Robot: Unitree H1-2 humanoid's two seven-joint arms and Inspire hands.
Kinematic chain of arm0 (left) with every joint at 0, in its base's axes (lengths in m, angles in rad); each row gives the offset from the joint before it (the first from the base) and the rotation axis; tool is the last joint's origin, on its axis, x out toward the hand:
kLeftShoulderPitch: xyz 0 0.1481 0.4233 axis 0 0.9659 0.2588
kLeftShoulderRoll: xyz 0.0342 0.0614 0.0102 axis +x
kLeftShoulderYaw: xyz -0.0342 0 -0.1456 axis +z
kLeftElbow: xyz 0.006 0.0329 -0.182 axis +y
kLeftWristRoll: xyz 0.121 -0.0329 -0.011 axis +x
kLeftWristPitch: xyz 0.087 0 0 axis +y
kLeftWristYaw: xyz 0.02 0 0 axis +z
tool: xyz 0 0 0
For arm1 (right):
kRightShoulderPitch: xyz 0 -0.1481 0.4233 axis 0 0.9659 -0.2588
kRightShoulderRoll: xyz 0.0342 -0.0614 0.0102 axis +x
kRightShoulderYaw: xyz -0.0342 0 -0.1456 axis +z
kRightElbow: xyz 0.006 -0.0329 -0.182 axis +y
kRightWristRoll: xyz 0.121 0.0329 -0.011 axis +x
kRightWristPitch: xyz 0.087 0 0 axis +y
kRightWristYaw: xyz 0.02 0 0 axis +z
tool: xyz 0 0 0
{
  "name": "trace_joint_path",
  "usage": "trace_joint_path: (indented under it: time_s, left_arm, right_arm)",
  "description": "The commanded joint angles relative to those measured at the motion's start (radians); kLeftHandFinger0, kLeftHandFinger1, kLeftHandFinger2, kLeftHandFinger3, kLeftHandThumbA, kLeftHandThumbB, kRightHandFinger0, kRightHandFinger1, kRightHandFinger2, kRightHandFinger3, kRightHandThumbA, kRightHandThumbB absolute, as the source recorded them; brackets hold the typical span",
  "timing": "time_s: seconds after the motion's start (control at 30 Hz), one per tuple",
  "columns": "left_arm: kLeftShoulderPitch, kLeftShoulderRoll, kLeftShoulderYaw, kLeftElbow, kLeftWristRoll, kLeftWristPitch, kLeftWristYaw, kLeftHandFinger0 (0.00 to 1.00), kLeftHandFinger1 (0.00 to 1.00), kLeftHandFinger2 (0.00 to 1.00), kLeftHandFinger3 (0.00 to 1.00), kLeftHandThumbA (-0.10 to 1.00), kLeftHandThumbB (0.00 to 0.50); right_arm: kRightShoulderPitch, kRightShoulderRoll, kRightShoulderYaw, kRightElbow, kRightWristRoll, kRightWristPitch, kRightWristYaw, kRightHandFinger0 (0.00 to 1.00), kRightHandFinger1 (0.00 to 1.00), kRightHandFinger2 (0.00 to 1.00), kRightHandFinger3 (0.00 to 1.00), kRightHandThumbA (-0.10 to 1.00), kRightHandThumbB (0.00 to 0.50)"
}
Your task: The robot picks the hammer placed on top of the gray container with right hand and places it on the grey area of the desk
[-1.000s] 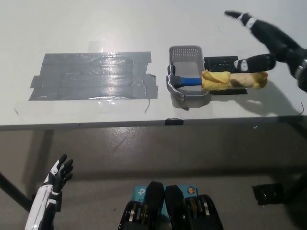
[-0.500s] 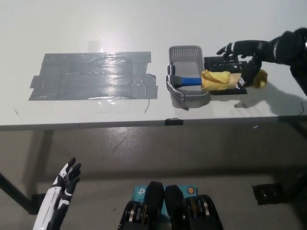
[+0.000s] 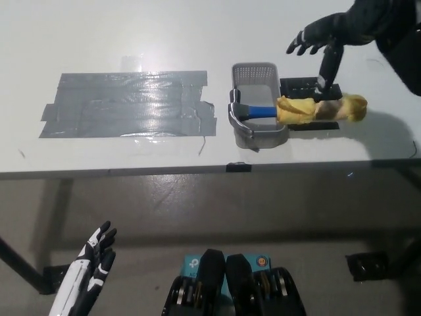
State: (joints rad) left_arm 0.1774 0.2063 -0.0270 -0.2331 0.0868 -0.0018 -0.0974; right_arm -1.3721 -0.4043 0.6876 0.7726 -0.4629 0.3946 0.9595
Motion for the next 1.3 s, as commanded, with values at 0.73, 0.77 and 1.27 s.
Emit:
trace_joint_path:
  time_s: [0.73,0.77,1.27]
  left_arm:
    - [0.0,0.012,0.012,-0.014,-0.002,-0.008,-0.009,1.0,1.0,1.0,1.0,0.89,0.105]
    - [-0.001,0.012,0.012,-0.013,-0.003,-0.009,-0.009,1.0,1.0,1.0,1.0,0.89,0.107]
    - [-0.003,0.012,0.013,-0.013,-0.009,-0.004,-0.012,1.0,1.0,1.0,1.0,0.88,0.104]
  right_arm:
    - [-0.126,0.12,0.029,0.332,-0.068,-0.166,0.016,1.0,1.0,1.0,1.0,1.0,0.369]
    - [-0.128,0.121,0.027,0.339,-0.066,-0.174,0.017,1.0,1.0,1.0,1.0,1.0,0.359]
    - [-0.127,0.151,0.019,0.385,-0.078,-0.152,0.007,1.0,1.0,1.0,1.0,1.0,0.366]
